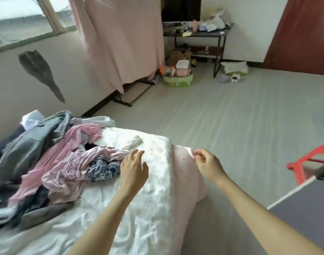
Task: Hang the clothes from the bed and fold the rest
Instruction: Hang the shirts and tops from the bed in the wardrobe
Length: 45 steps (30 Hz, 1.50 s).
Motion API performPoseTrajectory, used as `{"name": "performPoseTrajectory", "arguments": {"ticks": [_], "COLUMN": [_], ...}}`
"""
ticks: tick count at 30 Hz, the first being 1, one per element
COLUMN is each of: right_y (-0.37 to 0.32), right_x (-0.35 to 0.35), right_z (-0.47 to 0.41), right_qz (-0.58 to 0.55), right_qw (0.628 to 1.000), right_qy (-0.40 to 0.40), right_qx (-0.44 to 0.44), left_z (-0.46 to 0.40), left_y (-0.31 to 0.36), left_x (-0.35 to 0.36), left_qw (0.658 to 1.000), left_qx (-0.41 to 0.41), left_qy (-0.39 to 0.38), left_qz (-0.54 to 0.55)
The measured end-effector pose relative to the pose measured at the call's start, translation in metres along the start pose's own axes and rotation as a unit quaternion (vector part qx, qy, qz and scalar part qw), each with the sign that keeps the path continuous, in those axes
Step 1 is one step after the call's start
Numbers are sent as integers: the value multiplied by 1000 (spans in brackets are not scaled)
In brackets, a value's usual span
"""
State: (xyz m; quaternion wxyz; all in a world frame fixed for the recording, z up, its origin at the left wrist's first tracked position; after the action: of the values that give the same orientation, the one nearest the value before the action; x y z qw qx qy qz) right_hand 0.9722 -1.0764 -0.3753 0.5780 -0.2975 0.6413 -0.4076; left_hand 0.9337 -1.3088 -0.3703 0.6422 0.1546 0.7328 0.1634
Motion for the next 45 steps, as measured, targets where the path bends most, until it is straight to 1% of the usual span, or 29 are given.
{"name": "performPoseTrajectory", "arguments": {"ticks": [1,2,4,6,10,13,16,19,20,21,22,23,24,25,26,28,29,30,31,33,35,36,37,39,41,42,43,44,45], "right_y": [-6,-11,-18,-19,-10,-3,7,15,15,13,11,5,-6,-18,-29,-59,-71,-83,-96,-116,-138,-146,-152,-159,-162,-163,-164,-164,-158], "right_x": [14,44,104,143,227,271,303,323,326,330,332,334,335,338,340,345,347,348,346,329,292,275,252,203,149,125,91,72,41], "right_z": [-8,-27,-67,-92,-159,-196,-220,-228,-228,-229,-230,-229,-228,-227,-226,-218,-213,-207,-199,-185,-174,-173,-169,-165,-158,-156,-150,-151,-145], "right_qz": [3,3,5,-1,34,49,69,83,89,97,100,96,87,75,60,65,68,43,-12,-103,-141,-171,-183,-200,-254,-283,-287,-290,-277], "right_qw": [1000,999,997,994,985,982,979,974,973,972,972,972,970,965,957,928,918,914,920,933,945,945,945,948,946,944,949,950,957], "right_qy": [-14,-35,-78,-112,-166,-181,-190,-207,-211,-215,-212,-212,-220,-237,-260,-324,-340,-346,-338,-291,-233,-222,-210,-183,-146,-122,-84,-61,-22], "right_qx": [0,-5,0,17,27,24,22,23,20,10,-8,-28,-56,-86,-116,-173,-193,-206,-200,-185,-182,-172,-174,-168,-136,-116,-102,-93,-84], "left_z": [-8,-24,-65,-99,-184,-234,-261,-274,-275,-275,-274,-269,-263,-254,-242,-216,-205,-198,-193,-184,-175,-172,-164,-145,-119,-109,-99,-98,-94], "left_y": [-19,-50,-111,-156,-256,-309,-347,-362,-358,-355,-349,-340,-328,-313,-291,-246,-226,-208,-193,-168,-154,-153,-148,-139,-110,-94,-67,-52,-27], "left_x": [0,-3,1,8,43,76,104,114,109,101,88,74,55,37,20,-11,-22,-31,-39,-60,-77,-80,-82,-72,-56,-46,-39,-35,-31], "left_qw": [1000,999,995,989,971,959,937,931,938,945,952,958,965,971,975,964,956,947,935,911,894,886,883,886,860,850,855,869,873], "left_qx": [-9,-33,-81,-123,-178,-186,-224,-232,-241,-262,-281,-283,-258,-208,-144,-41,-14,-8,-15,-35,-41,-47,-46,-51,-28,-6,18,18,8], "left_qy": [3,-4,-26,-47,-102,-136,-177,-171,-153,-119,-66,-6,45,65,54,10,-1,-6,-8,14,28,6,-38,-160,-284,-316,-315,-284,-263], "left_qz": [-7,-18,-42,-71,-122,-167,-200,-222,-197,-152,-99,-40,25,94,162,264,293,321,355,411,446,461,466,433,423,422,412,406,411]}}
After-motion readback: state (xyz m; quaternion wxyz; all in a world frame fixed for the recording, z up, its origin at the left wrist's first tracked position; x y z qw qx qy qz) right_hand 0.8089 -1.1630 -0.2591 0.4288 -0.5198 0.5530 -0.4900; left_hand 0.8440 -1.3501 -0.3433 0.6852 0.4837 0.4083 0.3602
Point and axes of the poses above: each hand's wrist, its own z-axis away from the middle knuckle, its own x-axis out of the palm, y = z × x, the point moved 3 cm from there along -z, towards the middle knuckle, and after that the axes turned 10 degrees about -x, right-handed, at the moved point
